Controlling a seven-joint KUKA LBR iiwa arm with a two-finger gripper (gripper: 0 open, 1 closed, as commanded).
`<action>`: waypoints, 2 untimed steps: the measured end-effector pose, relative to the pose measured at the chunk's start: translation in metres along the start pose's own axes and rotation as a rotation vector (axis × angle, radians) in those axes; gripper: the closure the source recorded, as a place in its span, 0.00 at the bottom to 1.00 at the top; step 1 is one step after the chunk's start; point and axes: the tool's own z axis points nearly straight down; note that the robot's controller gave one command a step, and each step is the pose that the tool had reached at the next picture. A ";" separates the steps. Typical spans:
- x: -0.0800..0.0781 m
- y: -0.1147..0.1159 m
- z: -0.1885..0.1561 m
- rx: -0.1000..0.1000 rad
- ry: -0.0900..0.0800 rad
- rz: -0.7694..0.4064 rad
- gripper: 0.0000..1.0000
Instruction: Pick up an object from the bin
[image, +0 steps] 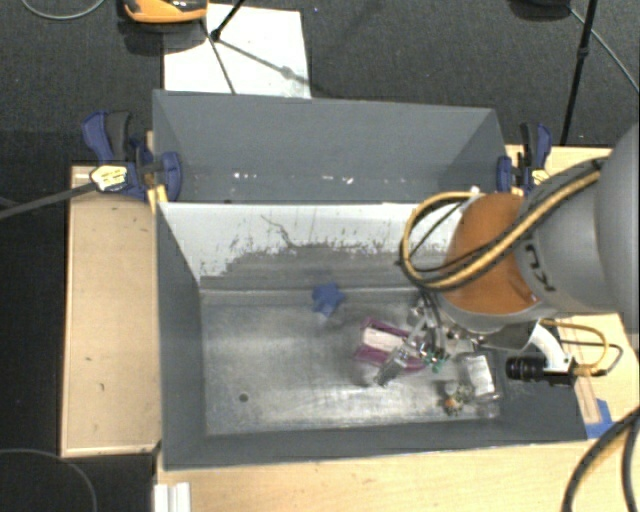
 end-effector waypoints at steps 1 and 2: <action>-0.001 0.003 0.029 0.000 0.001 0.197 0.00; 0.015 0.018 0.028 -0.001 0.001 0.379 0.00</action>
Offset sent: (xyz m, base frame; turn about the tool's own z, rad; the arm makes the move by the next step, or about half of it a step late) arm 0.0021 0.0029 -0.0301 0.1979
